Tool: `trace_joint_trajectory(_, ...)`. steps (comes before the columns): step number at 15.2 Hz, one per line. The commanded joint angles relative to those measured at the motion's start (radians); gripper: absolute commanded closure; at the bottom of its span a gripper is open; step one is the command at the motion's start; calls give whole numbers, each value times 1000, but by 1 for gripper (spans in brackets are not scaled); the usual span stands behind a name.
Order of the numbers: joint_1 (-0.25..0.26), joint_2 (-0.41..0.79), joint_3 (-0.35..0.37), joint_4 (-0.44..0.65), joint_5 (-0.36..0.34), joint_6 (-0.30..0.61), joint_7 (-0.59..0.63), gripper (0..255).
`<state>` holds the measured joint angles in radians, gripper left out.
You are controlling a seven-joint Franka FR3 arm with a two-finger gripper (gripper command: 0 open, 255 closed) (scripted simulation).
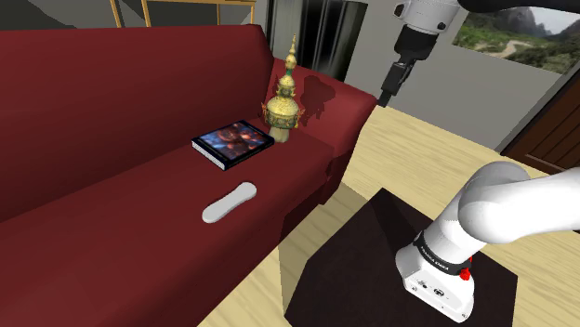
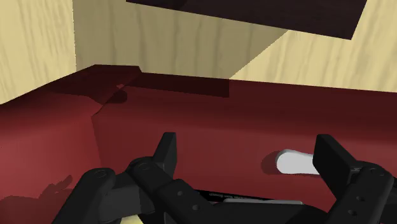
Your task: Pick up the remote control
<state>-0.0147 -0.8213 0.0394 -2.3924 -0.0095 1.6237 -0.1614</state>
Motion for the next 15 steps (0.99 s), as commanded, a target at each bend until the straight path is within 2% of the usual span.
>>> trace_joint_trajectory(1,0,0,0,0,0,0,0,0)
trace_joint_trajectory(8,68,196,-21,-39,-18,241,-172,0)
trace_joint_trajectory(15,133,426,-27,-18,-24,456,-338,0)
